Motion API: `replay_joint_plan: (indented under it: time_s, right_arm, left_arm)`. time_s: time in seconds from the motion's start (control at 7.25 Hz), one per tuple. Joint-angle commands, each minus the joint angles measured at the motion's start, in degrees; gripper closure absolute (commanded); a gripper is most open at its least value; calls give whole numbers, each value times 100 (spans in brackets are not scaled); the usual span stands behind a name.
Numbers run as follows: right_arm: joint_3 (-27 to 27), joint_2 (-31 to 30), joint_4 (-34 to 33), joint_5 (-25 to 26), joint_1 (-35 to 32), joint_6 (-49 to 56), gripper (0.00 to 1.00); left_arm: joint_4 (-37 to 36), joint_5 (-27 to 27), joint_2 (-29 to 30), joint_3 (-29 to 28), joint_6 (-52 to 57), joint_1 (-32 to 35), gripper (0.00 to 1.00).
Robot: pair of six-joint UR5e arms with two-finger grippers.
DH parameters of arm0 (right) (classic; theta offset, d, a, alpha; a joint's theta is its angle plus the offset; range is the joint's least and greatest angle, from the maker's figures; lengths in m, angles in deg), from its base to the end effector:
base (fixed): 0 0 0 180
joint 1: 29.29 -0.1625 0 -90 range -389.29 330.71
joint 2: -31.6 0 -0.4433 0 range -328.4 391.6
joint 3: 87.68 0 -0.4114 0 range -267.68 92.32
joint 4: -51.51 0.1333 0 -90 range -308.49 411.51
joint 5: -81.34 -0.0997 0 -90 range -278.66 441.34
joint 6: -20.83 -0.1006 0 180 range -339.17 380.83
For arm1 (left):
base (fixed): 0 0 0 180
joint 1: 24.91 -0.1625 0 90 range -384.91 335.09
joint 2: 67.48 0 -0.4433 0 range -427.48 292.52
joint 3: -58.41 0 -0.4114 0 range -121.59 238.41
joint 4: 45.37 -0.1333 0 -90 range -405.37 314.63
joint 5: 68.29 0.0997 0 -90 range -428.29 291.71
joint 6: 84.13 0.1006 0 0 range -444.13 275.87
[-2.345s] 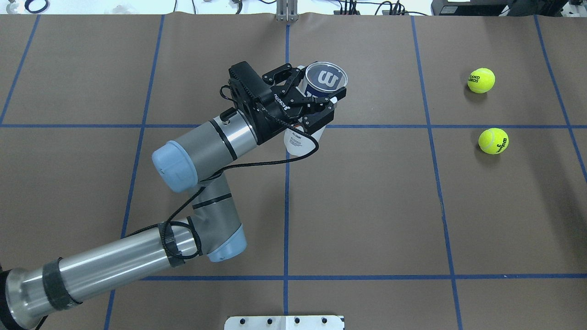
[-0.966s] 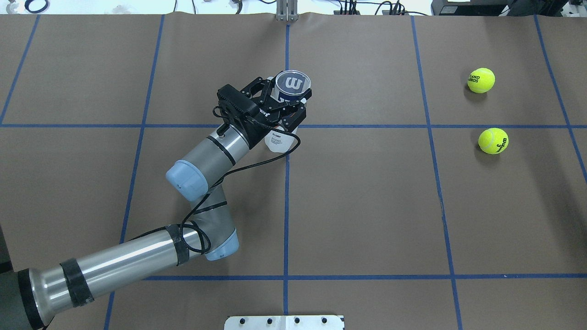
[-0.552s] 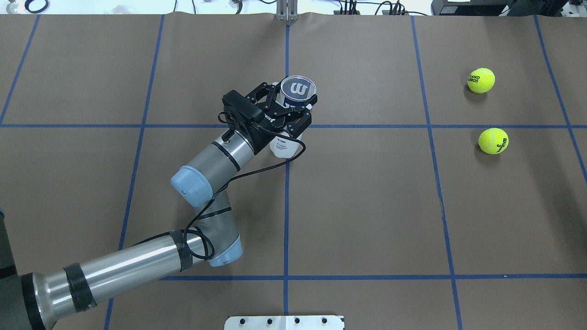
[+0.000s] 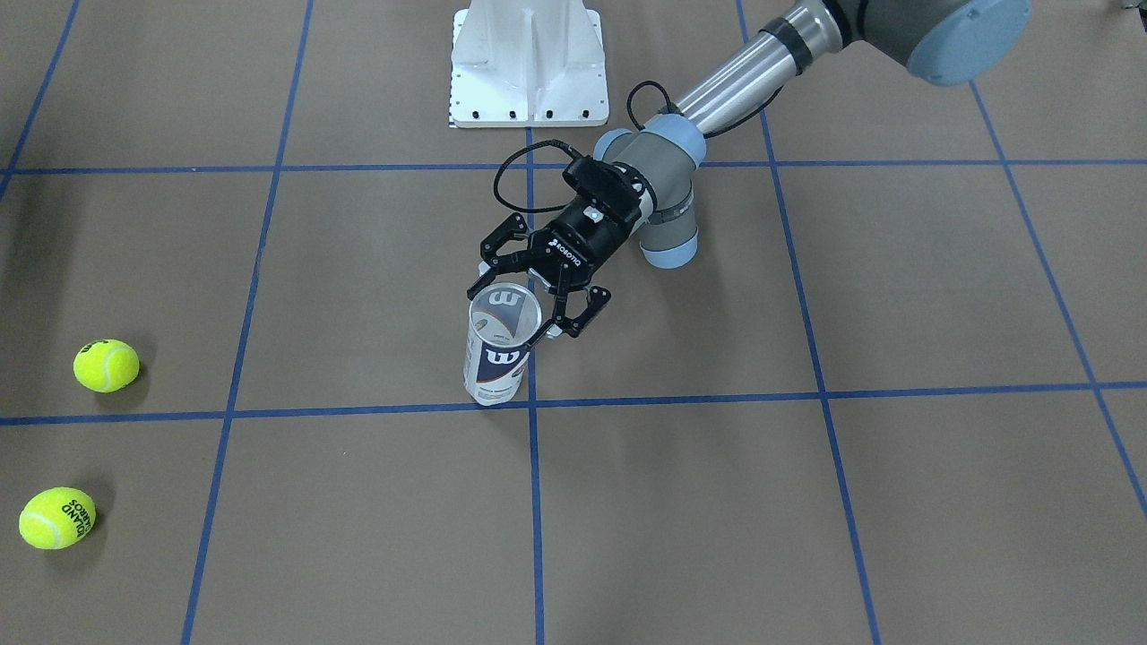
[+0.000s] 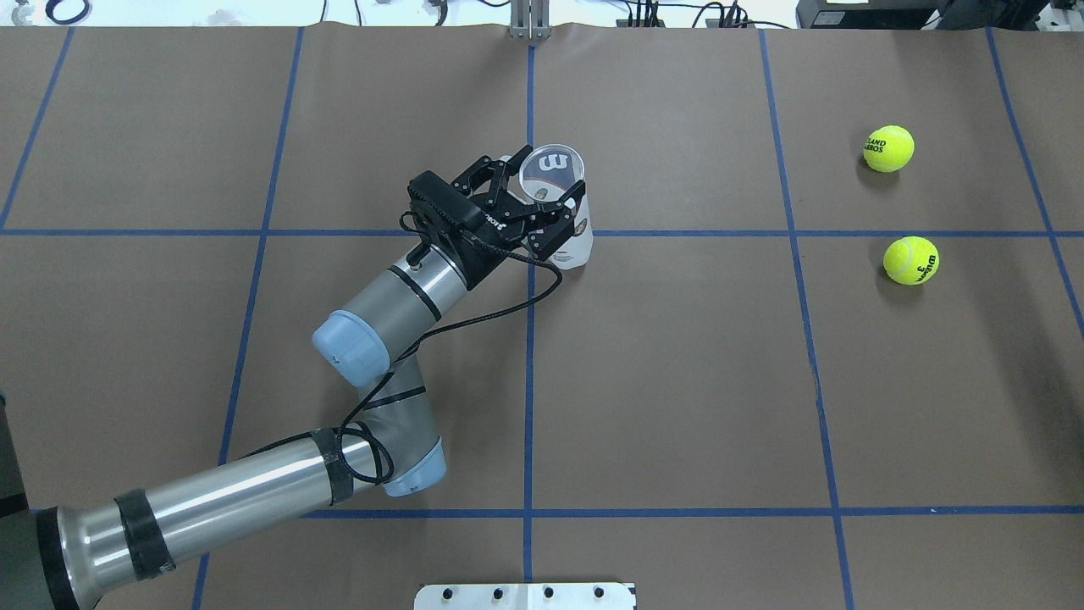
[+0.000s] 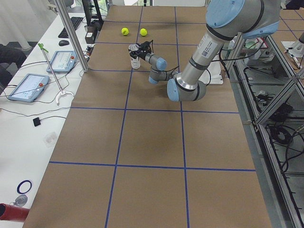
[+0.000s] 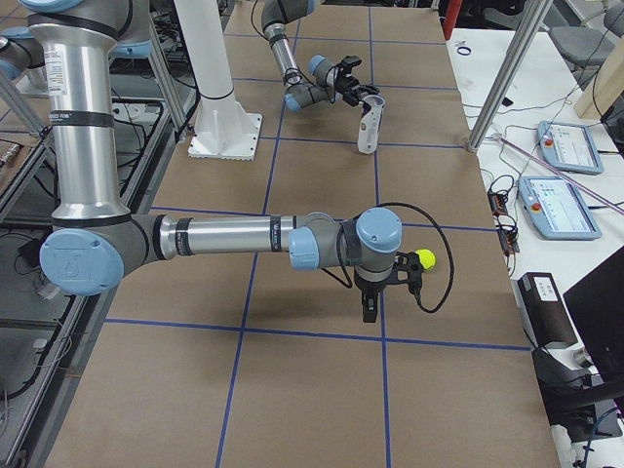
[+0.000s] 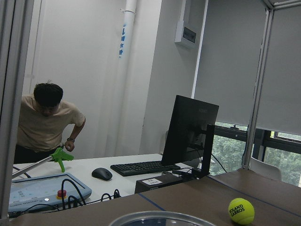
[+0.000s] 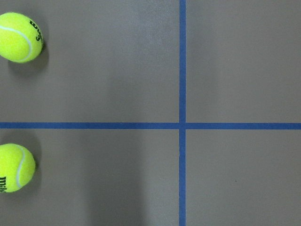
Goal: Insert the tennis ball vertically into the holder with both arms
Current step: 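Set the can upright on the table and open the left gripper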
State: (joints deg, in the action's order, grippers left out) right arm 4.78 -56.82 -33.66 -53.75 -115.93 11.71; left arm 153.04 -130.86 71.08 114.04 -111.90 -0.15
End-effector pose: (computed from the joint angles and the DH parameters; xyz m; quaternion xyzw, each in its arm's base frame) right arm 0.0308 -0.5348 0.6314 0.0294 -0.3878 0.0167 0.9211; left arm 0.6082 -0.4784 0.2229 0.6691 0.5398 -0.0471 0.5086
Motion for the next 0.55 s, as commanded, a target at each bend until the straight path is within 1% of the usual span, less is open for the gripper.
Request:
replay_joint_plan:
  time_s: [0.0,0.41]
  right_arm:
    - [0,0,9,0,-2,-3,0]
    - [0,9,0,0,-2,-3,0]
  left_arm:
    - [5,-1,-66,26,0,3,13]
    - [-38,-10,-66,245,9,-23,13]
